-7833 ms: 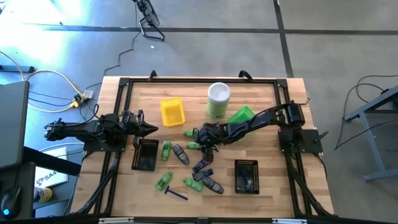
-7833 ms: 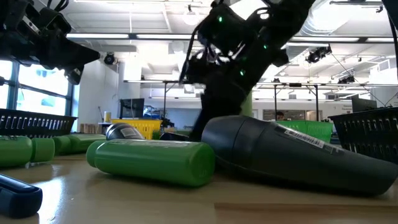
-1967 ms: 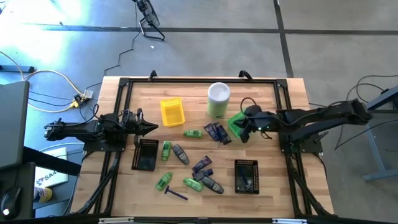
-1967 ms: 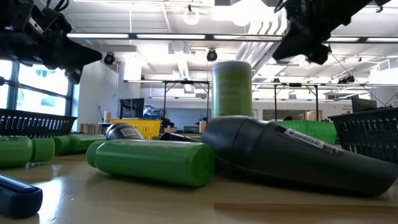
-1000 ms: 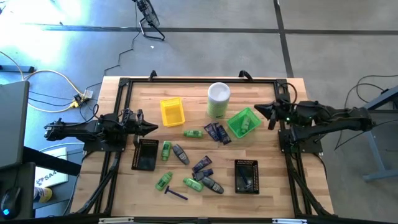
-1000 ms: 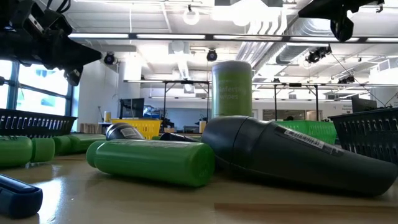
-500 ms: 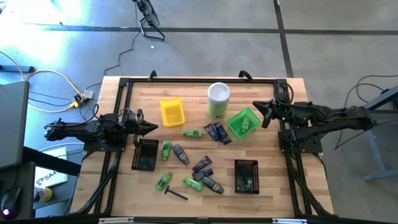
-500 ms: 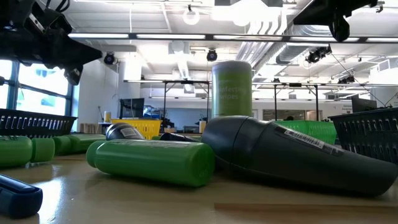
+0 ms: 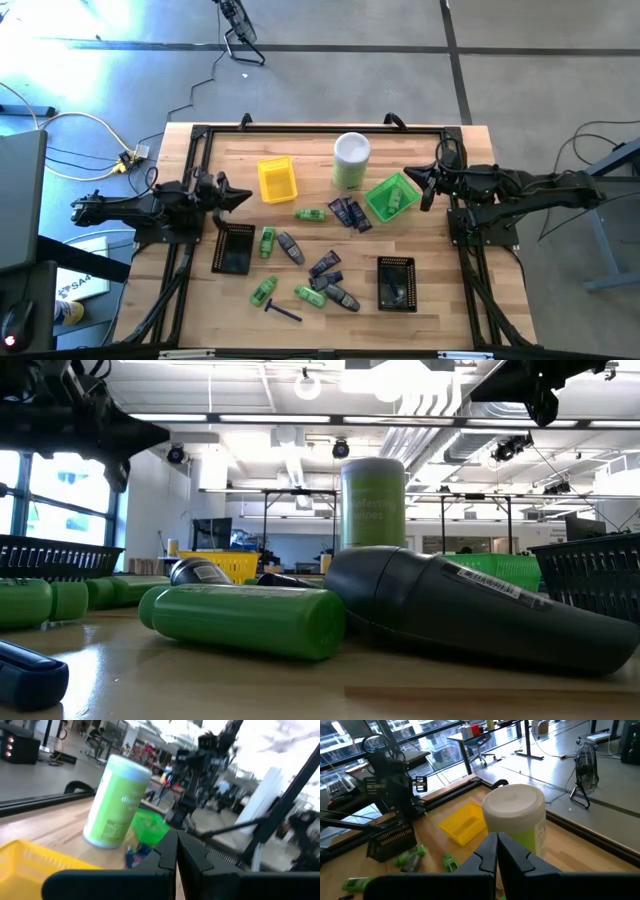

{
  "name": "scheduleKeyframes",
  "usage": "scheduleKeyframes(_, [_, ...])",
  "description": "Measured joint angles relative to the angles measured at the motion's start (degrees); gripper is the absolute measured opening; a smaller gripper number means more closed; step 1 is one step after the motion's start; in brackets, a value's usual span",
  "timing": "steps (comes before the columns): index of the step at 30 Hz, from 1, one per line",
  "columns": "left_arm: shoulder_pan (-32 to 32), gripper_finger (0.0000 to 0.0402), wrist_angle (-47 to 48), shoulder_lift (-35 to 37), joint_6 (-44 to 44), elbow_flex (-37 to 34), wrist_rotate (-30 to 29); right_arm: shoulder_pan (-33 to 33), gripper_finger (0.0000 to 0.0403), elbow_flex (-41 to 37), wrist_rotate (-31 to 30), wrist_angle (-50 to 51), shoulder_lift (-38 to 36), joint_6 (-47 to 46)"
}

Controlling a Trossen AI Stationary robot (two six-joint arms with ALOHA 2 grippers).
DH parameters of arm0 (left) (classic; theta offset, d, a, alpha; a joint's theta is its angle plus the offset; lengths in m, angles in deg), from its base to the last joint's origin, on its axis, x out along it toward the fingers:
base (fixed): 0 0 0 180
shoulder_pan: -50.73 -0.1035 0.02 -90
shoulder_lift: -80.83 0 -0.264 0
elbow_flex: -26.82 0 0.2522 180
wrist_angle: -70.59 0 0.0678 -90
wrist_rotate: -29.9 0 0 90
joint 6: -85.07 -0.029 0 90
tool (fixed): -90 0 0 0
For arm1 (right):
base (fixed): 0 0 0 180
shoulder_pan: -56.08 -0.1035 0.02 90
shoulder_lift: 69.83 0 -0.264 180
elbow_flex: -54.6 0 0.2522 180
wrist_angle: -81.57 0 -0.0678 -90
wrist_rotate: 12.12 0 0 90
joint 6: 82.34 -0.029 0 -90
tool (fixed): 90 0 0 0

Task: Pick & Place Travel size toiletries
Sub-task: Put the shampoo bottle bottle into the green bin

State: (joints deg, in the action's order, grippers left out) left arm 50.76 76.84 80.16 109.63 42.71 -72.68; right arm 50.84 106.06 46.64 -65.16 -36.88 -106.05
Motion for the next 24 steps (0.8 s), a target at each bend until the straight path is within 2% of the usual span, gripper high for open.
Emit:
scheduleKeyframes(11, [0.0,0.0003,-0.9,0.0,8.9,0.0,-1.0,0.0,0.0005,0.0,-0.1,0.0,0.0,1.7])
scheduleKeyframes(18, [0.0,0.0003,-9.8,-2.5,5.0,0.0,-1.1,0.0,0.0005,0.0,-0.2,0.0,0.0,2.1])
scheduleKeyframes(24, [0.0,0.0003,-14.6,-9.2,3.3,0.1,-1.9,0.0,0.0005,0.0,-0.2,-0.5,0.0,3.0])
